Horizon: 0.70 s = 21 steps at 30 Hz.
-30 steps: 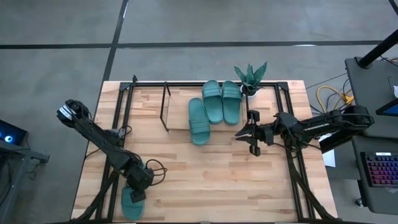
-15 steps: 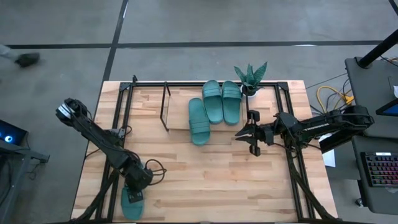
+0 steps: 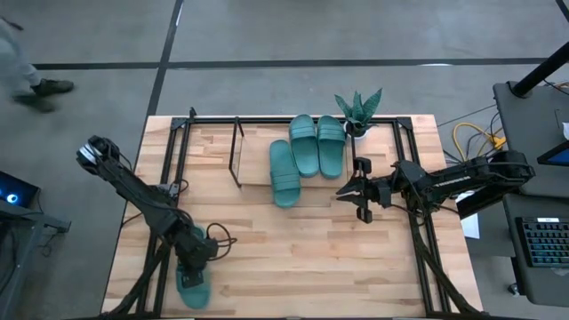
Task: Pick and place slides into the shelf
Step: Put the green slipper on the shelf
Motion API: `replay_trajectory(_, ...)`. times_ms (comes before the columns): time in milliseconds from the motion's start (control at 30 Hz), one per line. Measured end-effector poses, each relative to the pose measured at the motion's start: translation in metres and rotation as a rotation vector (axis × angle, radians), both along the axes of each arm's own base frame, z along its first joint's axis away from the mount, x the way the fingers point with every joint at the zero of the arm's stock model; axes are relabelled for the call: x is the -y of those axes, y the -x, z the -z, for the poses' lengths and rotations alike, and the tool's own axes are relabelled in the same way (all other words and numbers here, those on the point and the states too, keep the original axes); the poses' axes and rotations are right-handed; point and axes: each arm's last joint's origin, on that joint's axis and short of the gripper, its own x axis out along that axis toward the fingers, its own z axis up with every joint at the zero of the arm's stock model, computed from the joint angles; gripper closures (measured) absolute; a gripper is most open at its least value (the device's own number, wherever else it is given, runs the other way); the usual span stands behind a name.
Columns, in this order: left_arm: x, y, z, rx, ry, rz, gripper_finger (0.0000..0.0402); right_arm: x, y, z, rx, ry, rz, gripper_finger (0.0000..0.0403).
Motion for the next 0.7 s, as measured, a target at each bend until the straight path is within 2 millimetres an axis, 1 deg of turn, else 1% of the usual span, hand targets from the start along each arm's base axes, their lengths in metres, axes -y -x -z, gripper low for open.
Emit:
replay_trajectory(300,-0.007,-0.002,-0.007,0.141,-0.052,0.007,0.0401,0.0,0.0,0.0,0.001,0.003,0.001,0.0346)
replay_trajectory(500,-0.016,-0.009,-0.009,0.225,-0.083,0.039,0.0401,0.0,0.0,0.0,0.001,0.003,0.0,0.0346)
replay_trajectory(700,-0.028,-0.019,-0.015,0.288,-0.087,0.018,0.0401,0.0,0.0,0.0,0.0,0.003,0.0,0.0346)
